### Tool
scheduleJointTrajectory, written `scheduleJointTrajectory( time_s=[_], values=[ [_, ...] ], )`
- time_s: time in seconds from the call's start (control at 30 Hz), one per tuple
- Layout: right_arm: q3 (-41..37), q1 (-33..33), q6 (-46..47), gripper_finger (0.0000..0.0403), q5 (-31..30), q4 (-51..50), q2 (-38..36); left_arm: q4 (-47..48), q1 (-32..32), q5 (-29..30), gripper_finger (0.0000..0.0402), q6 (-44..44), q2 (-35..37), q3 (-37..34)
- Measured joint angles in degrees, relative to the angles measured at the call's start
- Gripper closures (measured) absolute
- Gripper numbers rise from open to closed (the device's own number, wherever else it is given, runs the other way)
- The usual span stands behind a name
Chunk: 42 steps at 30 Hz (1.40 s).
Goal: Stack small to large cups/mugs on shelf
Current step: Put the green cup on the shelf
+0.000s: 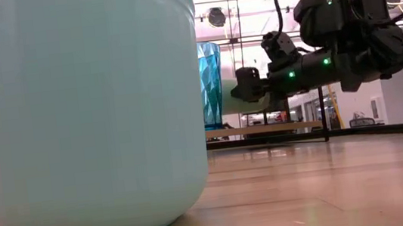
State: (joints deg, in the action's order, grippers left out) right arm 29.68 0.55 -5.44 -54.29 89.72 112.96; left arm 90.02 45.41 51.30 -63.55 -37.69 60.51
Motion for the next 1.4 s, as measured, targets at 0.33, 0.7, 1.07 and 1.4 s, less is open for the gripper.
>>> scheduleJointTrajectory(
  time_s=[0.33, 0.7, 1.07, 1.4],
  values=[
    [-0.1, -0.3, -11.0, 0.01, -3.0, 0.0, -6.5, 0.0, 0.0, 0.0, 0.0105, 0.0, 0.0, 0.0],
    [-0.1, -2.6, -22.9, 0.01, -5.8, -0.1, -15.9, -0.3, 0.0, 1.7, 0.0105, 1.5, 0.0, 0.0],
    [-0.1, -12.8, -25.9, 0.01, -2.3, -7.1, -30.3, -16.2, 0.0, 10.4, 0.0105, 18.5, -0.1, 0.0],
    [1.8, -18.1, -10.9, 0.01, 6.5, -25.8, -38.4, -35.7, -0.2, 12.6, 0.0105, 44.1, -1.6, 0.0]
  ],
)
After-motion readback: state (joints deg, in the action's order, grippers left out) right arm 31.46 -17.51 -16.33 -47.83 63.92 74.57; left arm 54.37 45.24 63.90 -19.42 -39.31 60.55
